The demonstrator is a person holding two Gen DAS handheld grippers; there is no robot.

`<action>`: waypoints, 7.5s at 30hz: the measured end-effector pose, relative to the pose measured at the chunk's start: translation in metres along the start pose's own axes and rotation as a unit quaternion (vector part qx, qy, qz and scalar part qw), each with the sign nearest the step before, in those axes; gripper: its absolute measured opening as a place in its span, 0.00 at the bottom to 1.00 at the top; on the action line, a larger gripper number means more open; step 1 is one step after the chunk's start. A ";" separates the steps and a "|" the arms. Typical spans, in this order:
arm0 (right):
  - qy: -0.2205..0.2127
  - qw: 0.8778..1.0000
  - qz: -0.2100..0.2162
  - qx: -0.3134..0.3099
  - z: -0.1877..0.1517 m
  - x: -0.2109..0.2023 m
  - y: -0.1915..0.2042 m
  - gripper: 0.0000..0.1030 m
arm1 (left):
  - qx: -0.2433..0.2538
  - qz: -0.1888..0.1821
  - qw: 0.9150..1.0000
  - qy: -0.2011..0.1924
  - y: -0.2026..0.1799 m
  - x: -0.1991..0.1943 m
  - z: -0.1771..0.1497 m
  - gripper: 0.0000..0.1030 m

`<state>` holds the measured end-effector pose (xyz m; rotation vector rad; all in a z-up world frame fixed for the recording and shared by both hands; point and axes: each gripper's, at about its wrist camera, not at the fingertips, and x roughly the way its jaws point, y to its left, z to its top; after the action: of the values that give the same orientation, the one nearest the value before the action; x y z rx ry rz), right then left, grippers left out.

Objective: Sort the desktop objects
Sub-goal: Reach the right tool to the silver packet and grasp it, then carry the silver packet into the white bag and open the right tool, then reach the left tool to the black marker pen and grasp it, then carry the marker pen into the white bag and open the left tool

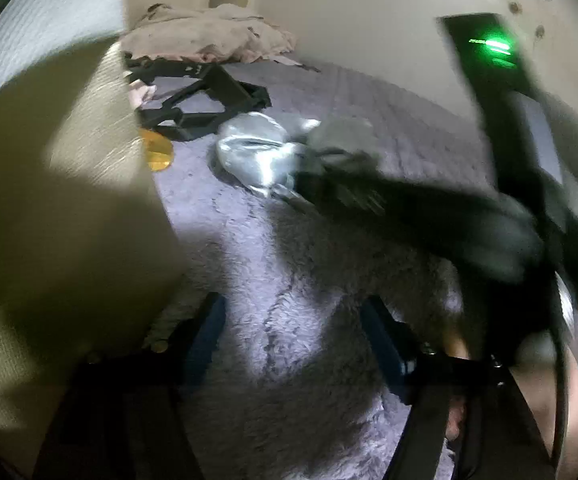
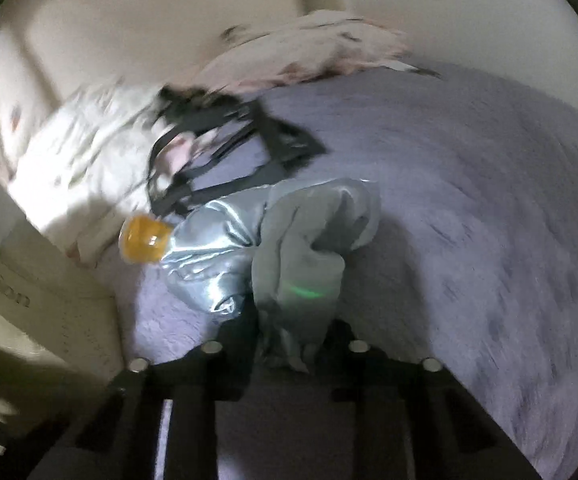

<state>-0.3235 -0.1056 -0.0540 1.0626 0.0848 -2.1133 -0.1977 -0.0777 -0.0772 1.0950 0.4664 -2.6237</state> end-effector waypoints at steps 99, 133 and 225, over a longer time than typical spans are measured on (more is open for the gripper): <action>-0.065 0.989 -0.060 0.121 -0.218 -0.320 0.162 1.00 | 0.228 -0.116 0.965 -0.061 -0.068 -0.273 -0.070 0.99; 0.014 0.962 -0.222 0.157 -0.233 -0.331 0.119 1.00 | 0.238 -0.055 0.961 0.128 -0.049 -0.142 -0.154 0.63; 0.054 0.966 -0.067 0.243 -0.233 -0.280 0.121 1.00 | 0.069 0.079 0.979 -0.176 0.074 -0.302 -0.003 0.99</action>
<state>0.0129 0.0606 0.0251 1.4941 -0.3356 -2.2555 0.0366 -0.1096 0.1253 0.6462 0.1170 -2.6565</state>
